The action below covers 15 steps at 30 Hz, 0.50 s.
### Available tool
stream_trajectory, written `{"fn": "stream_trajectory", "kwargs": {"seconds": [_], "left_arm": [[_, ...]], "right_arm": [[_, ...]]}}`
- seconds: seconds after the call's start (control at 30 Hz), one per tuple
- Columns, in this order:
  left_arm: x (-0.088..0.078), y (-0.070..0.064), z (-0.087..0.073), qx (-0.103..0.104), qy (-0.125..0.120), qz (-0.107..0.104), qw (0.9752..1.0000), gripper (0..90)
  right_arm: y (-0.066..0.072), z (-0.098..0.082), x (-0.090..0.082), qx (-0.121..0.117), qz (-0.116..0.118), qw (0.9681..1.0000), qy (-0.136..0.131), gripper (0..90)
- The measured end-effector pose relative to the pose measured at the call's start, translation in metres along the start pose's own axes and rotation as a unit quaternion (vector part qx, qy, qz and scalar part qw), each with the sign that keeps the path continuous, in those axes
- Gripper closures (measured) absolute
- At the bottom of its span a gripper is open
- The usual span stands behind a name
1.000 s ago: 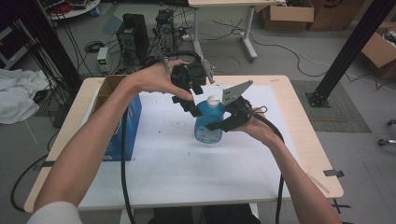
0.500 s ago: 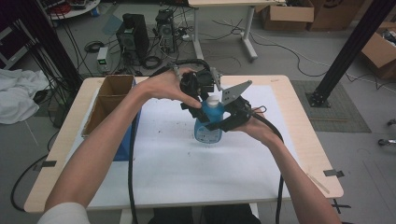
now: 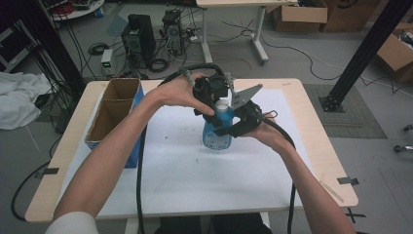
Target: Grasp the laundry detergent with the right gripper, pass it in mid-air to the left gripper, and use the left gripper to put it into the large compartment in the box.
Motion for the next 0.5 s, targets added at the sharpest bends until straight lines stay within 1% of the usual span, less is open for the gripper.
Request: {"fn": "stream_trajectory", "kwargs": {"seconds": [0.13, 0.2, 0.33, 0.37, 0.5], "left_arm": [[0.0031, -0.0004, -0.0009, 0.003, 0.002, 0.000, 1.0000, 22.2], [0.0038, -0.0006, -0.0004, 0.003, 0.000, 0.000, 1.0000, 24.2], [0.0049, -0.0014, -0.0003, 0.001, 0.002, -0.002, 1.0000, 24.8], [0.0051, -0.0008, 0.0001, 0.004, 0.002, 0.000, 1.0000, 25.3], [0.0057, -0.0012, -0.0002, 0.005, 0.001, -0.003, 1.0000, 28.7]], "right_arm": [[0.0002, -0.0007, 0.0006, 0.000, 0.000, 1.0000, 0.001, 46.3], [0.0001, -0.0014, 0.0014, -0.001, -0.001, 1.0000, 0.002, 46.4], [0.0007, -0.0024, 0.0024, 0.000, -0.002, 1.0000, 0.003, 46.3], [0.0008, -0.0025, 0.0026, 0.001, -0.001, 1.0000, 0.003, 46.3], [0.0010, -0.0025, 0.0032, 0.002, -0.001, 1.0000, 0.002, 46.3]]}}
Point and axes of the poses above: each handheld gripper's, and its own axes: x roughly forward along the jaws, z roughly out of its top, y roughly to its left, the point moved 10 cm from there along x, roughly forward along the jaws, and after that the axes turned 12 degrees about -z, right-handed, at the moved point
